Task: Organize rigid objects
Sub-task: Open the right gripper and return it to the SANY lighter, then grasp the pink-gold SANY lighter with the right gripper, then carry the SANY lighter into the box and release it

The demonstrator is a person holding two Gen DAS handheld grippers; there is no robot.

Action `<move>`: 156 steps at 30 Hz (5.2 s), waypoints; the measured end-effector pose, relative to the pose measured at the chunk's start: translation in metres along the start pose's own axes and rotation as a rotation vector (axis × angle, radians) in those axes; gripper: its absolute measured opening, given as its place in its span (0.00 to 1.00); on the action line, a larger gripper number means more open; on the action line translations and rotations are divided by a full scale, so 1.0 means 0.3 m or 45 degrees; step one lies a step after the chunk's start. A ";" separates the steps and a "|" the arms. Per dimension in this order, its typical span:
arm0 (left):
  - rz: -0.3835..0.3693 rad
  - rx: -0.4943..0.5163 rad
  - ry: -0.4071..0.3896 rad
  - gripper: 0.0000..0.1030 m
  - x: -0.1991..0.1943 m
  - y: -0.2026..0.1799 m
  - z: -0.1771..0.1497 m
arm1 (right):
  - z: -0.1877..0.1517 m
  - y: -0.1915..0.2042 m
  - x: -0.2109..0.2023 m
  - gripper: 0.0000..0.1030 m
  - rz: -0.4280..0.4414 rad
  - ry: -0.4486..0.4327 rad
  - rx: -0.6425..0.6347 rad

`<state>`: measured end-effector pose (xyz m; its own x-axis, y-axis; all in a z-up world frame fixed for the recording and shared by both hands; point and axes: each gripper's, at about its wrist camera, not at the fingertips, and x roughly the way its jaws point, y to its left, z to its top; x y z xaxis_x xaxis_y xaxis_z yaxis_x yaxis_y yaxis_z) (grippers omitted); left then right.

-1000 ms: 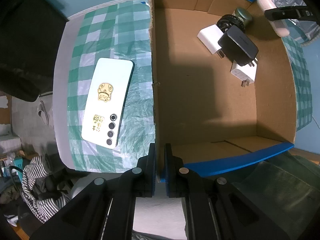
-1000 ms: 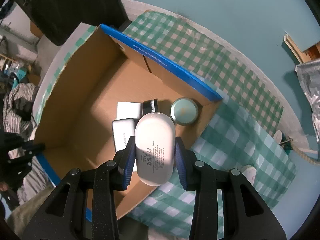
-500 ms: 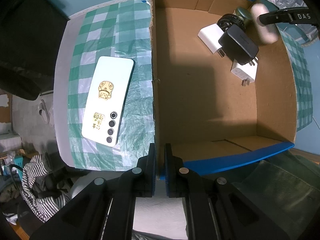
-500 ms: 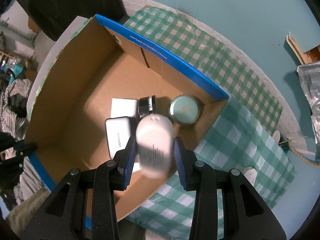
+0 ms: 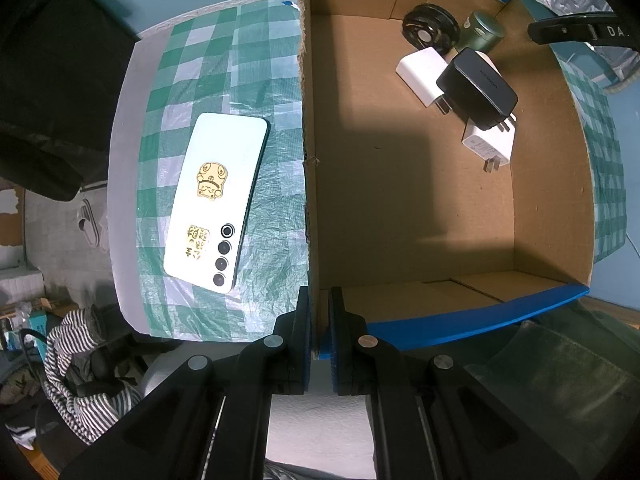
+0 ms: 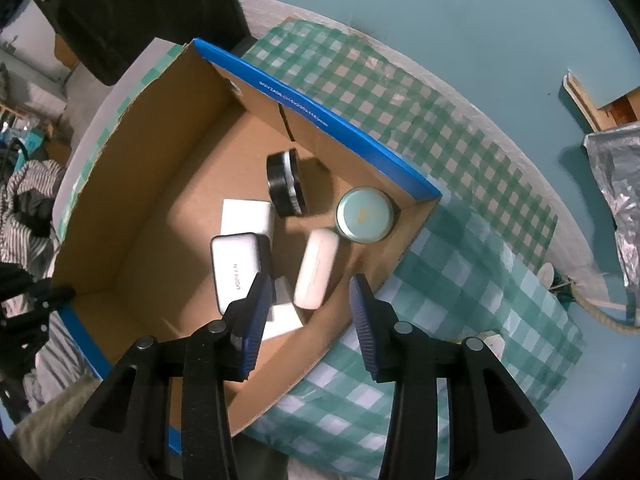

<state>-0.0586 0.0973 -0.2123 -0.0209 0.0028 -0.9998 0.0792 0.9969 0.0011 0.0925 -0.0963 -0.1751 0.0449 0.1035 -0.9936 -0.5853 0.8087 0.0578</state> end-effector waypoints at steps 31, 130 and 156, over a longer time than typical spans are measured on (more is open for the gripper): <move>-0.001 0.002 0.000 0.06 0.001 -0.003 0.004 | -0.196 -0.254 -0.048 0.58 -0.024 0.010 0.322; -0.006 0.008 0.016 0.08 0.008 0.000 0.013 | -0.319 -0.337 0.090 0.22 0.064 0.098 0.415; -0.022 -0.009 0.004 0.08 0.000 0.005 0.021 | -0.053 -0.074 -0.117 0.22 0.084 -0.029 0.042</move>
<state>-0.0523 0.0983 -0.2125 -0.0250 -0.0145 -0.9996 0.0719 0.9973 -0.0162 0.0910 -0.1271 -0.1430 0.0256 0.1701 -0.9851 -0.5606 0.8183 0.1267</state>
